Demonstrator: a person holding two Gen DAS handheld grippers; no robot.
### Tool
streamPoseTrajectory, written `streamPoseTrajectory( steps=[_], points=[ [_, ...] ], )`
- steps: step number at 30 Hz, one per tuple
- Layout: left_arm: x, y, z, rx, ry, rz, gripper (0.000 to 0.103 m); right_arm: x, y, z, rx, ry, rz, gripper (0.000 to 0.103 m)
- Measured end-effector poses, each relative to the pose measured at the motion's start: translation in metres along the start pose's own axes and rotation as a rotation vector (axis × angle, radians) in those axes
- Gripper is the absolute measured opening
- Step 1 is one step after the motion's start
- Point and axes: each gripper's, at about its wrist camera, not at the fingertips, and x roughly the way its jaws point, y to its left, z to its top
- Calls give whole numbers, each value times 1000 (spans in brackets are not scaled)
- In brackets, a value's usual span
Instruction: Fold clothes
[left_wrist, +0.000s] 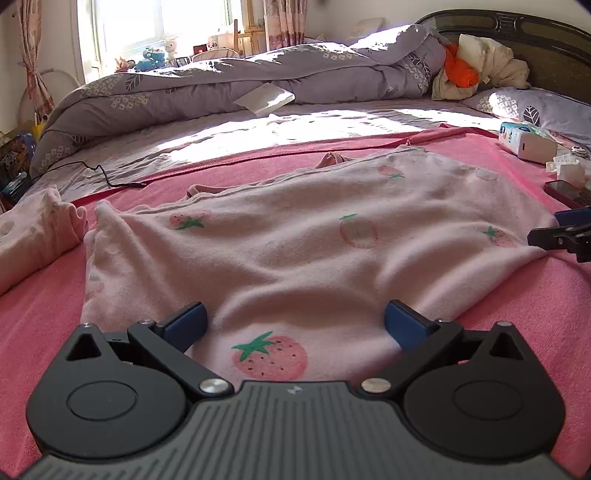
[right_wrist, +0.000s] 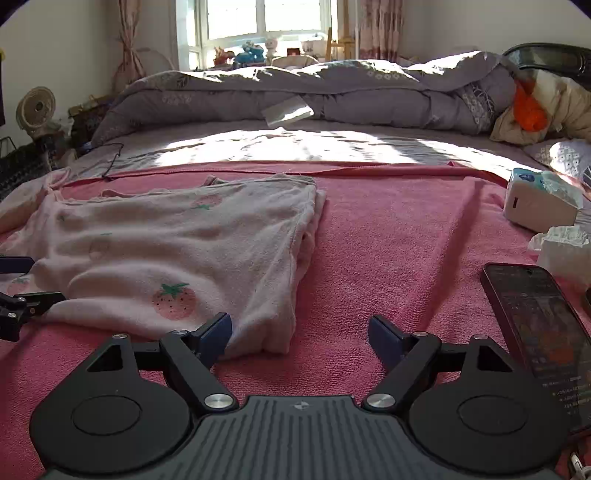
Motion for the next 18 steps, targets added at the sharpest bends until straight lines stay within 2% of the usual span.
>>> streamPoseTrajectory(
  steps=[5, 9, 11, 14, 16, 18],
  points=[
    [-1, 0, 0, -4, -2, 3, 103, -1, -5, -14, -10, -34, 14, 85],
    [-2, 0, -1, -8, -8, 7, 103, -13, -5, -15, -27, -34, 5, 85],
    [-2, 0, 0, -10, -10, 8, 103, -20, -2, -8, -34, -61, 12, 85],
    [-2, -1, 0, -6, -12, 16, 103, -18, 7, 14, -27, -128, 102, 85],
    [-2, -3, -1, -3, -15, 27, 103, -3, 22, 41, -32, -144, 176, 85],
    [-4, -6, -2, 3, -22, 43, 103, 21, 47, 69, -75, -137, 207, 85]
  ],
)
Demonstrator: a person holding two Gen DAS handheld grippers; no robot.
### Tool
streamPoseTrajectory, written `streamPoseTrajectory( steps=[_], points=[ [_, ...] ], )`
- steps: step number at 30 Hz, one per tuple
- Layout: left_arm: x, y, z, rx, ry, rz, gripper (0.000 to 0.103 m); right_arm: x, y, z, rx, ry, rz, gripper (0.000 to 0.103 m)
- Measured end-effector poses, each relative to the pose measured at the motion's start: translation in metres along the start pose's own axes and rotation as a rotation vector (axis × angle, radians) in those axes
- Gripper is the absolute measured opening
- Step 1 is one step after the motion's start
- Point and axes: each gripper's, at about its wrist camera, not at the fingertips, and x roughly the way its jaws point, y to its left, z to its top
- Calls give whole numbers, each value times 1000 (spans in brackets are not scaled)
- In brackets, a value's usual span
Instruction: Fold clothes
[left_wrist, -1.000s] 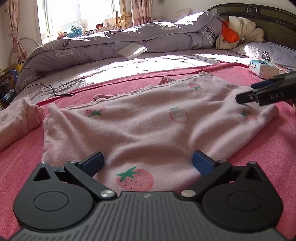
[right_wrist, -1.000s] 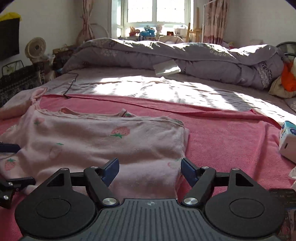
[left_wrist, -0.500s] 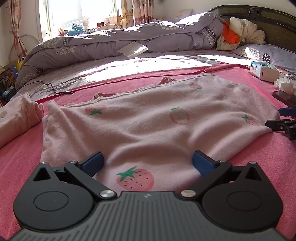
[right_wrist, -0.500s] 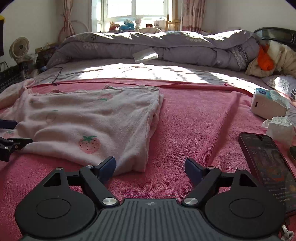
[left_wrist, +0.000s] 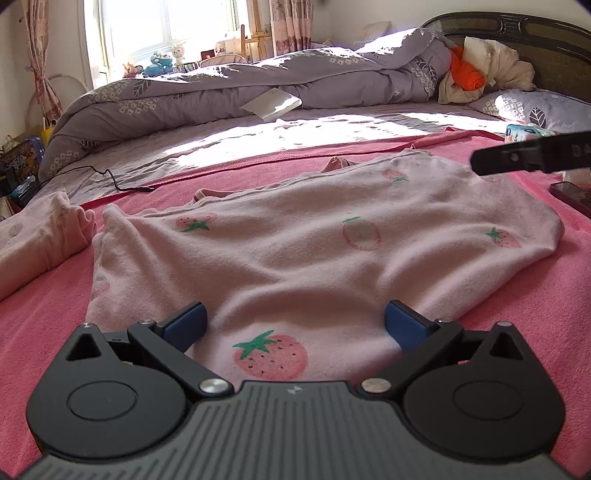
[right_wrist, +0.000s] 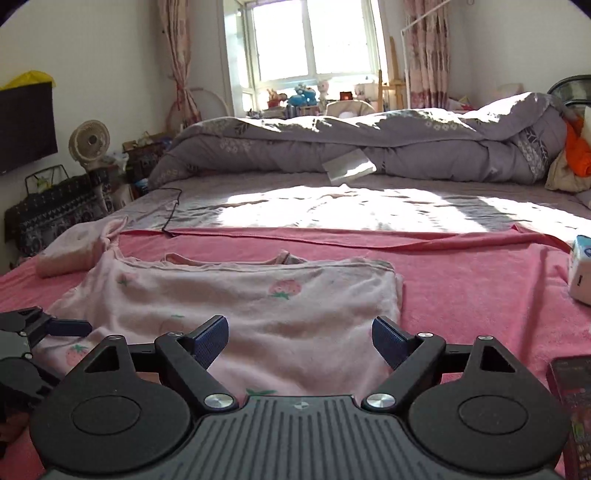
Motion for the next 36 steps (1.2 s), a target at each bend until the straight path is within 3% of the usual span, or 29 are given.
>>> streamPoseTrajectory(
  steps=[6, 8, 14, 16, 21, 24, 27, 30, 33, 36],
  points=[
    [-4, -11, -3, 46, -26, 59, 103, 124, 55, 30, -146, 168, -86, 85],
    [-5, -13, -4, 64, -37, 76, 103, 154, 57, 31, -163, 160, -156, 102],
    [-5, -5, -4, 22, -29, 41, 103, 212, 39, 53, -42, 218, -193, 102],
    [-5, -3, -5, 8, -26, 31, 103, 199, 33, 55, -1, 204, -174, 91],
    [-9, 10, -5, -81, -42, 27, 103, 109, 31, 33, -4, 139, -56, 92],
    [-27, 37, -6, -244, -105, 21, 103, 59, 38, 0, -37, 153, -11, 93],
    [-43, 65, 2, -392, -138, -60, 102, 25, 50, -39, -110, 164, 9, 96],
    [-37, 57, 29, -293, -92, 5, 102, -1, 61, -58, -133, 87, -32, 96],
    [-13, 31, 52, -121, -31, 64, 102, -3, 56, -61, -89, 77, -23, 96],
    [21, 13, 68, -36, 61, 91, 103, -3, 53, -60, -74, 78, -14, 96]
  ],
)
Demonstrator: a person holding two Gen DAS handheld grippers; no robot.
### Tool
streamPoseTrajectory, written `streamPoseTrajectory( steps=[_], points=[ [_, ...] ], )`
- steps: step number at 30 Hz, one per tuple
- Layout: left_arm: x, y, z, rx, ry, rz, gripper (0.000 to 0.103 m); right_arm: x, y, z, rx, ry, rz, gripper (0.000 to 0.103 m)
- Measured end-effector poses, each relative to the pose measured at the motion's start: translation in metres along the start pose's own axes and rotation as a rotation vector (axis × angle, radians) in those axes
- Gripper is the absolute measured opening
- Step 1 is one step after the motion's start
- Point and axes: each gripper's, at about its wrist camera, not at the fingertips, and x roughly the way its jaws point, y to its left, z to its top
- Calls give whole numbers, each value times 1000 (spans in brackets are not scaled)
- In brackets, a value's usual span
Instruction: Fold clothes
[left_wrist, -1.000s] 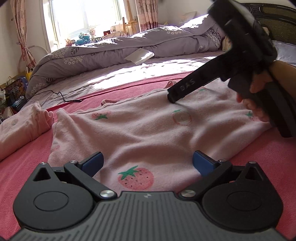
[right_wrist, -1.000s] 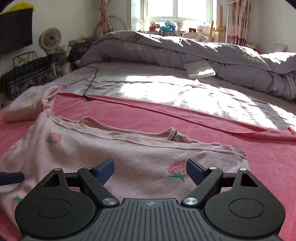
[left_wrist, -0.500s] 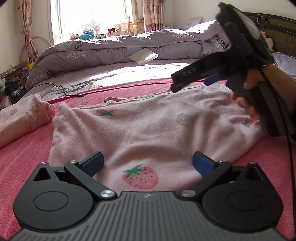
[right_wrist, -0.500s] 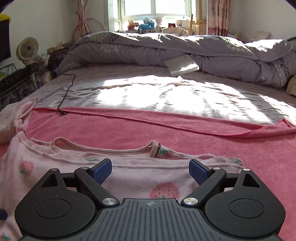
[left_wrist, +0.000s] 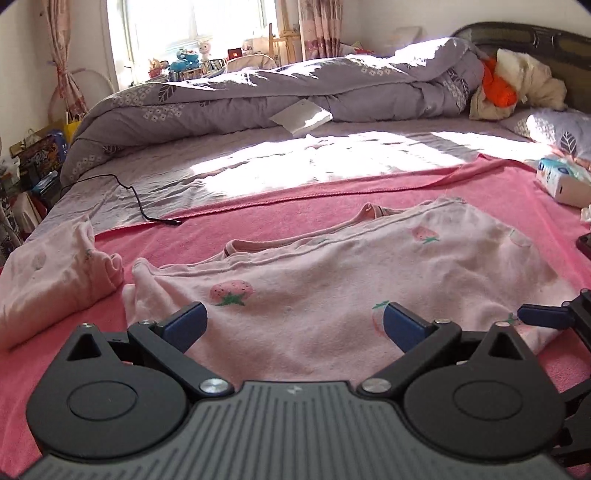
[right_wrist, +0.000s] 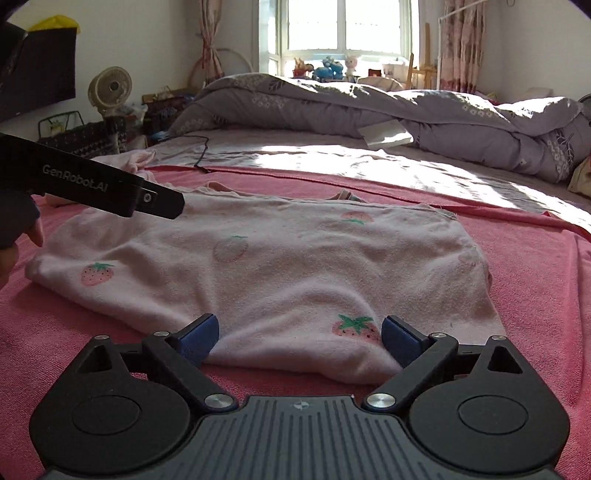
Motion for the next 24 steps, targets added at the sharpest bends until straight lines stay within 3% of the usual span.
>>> streamPoseTrajectory(
  steps=[4, 8, 12, 17, 21, 24],
  points=[
    [53, -12, 7, 15, 111, 112, 103, -1, -1, -3, 2, -11, 1, 96],
    [89, 0, 28, -91, 156, 120, 103, -2, -5, -4, 27, -19, 23, 97],
    [127, -11, 53, -45, 162, 202, 103, -4, -7, -5, 38, -26, 34, 97],
    [158, 1, 67, -154, 162, 189, 103, -4, -10, -5, 55, -27, 51, 98],
    [153, 16, 78, -201, 209, 212, 103, -5, -7, -6, 53, -28, 48, 99],
    [117, 28, 73, -210, 168, 234, 101, -5, -7, -6, 52, -26, 45, 99]
  ],
)
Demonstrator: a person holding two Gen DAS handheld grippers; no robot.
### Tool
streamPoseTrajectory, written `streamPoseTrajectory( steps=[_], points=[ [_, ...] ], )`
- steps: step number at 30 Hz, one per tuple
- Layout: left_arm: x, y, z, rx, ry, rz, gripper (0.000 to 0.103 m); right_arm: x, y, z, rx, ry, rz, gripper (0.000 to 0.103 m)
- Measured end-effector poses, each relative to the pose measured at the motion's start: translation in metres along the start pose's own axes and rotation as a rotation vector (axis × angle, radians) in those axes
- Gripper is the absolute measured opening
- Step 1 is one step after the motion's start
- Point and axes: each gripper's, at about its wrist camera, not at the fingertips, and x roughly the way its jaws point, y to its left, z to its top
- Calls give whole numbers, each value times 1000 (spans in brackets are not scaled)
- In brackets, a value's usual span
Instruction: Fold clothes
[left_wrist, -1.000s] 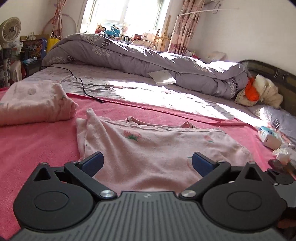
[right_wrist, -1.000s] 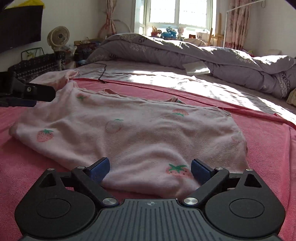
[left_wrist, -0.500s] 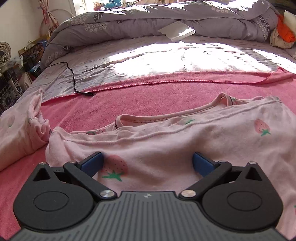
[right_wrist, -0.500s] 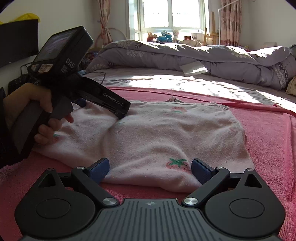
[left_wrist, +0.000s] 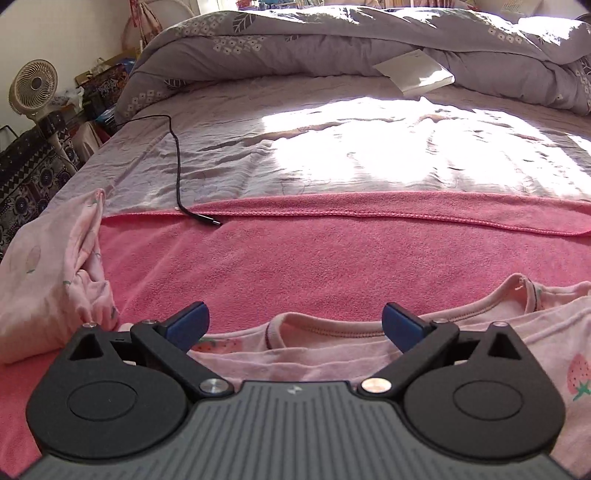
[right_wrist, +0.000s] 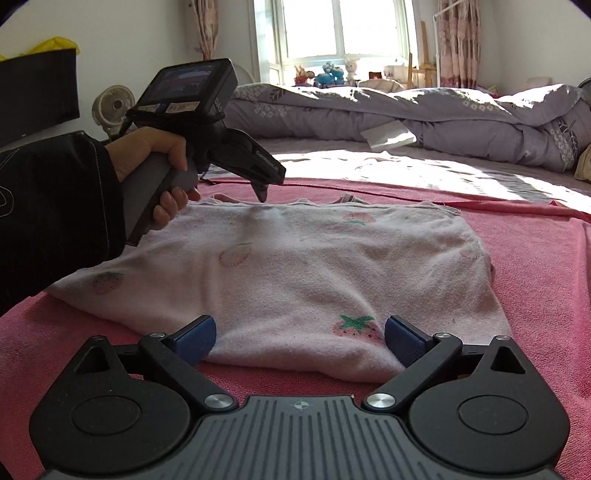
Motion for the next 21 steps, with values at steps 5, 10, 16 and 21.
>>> streamPoseTrajectory(
  steps=[5, 10, 16, 21],
  points=[
    [-61, 43, -53, 9, -50, -70, 102, 1, 2, 0, -7, 0, -12, 100],
    [-105, 82, -120, -15, -128, -73, 103, 0, 0, 0, -3, -7, -24, 101],
    [-93, 126, -161, -108, -130, -112, 103, -46, -30, -22, 239, -97, -23, 101],
    [-95, 121, -163, -93, -146, -93, 103, -91, -83, -46, 582, -216, -93, 99]
  ],
)
